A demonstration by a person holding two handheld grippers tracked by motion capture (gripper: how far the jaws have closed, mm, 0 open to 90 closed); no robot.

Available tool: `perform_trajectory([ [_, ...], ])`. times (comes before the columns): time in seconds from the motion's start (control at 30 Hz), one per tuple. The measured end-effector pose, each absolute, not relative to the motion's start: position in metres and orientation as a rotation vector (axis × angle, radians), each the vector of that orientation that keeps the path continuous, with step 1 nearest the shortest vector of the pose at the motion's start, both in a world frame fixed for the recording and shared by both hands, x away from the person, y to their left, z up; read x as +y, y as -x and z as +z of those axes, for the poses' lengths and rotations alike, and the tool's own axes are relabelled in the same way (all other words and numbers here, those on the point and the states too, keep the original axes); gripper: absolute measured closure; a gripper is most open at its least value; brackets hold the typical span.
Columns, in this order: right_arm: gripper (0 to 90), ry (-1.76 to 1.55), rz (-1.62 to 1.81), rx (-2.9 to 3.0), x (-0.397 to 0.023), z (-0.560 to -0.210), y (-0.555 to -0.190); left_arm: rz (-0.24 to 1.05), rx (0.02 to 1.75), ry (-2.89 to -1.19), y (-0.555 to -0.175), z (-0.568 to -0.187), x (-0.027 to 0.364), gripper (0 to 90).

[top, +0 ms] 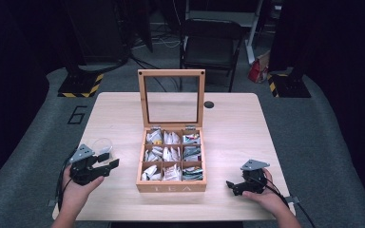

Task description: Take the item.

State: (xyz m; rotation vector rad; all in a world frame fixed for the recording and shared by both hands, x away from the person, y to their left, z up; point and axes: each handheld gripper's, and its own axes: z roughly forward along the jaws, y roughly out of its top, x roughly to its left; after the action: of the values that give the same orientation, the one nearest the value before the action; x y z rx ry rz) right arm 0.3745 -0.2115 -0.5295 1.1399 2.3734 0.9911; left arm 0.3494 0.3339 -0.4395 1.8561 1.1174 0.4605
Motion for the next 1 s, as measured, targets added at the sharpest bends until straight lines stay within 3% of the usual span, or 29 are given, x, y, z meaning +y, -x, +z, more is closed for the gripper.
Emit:
perform_trajectory([
  [1.0,0.0,-1.139,0.991,2.375,-0.212,-0.53,-0.374,0.389,1.147,-1.883,-0.344,-0.481,0.337,45.9],
])
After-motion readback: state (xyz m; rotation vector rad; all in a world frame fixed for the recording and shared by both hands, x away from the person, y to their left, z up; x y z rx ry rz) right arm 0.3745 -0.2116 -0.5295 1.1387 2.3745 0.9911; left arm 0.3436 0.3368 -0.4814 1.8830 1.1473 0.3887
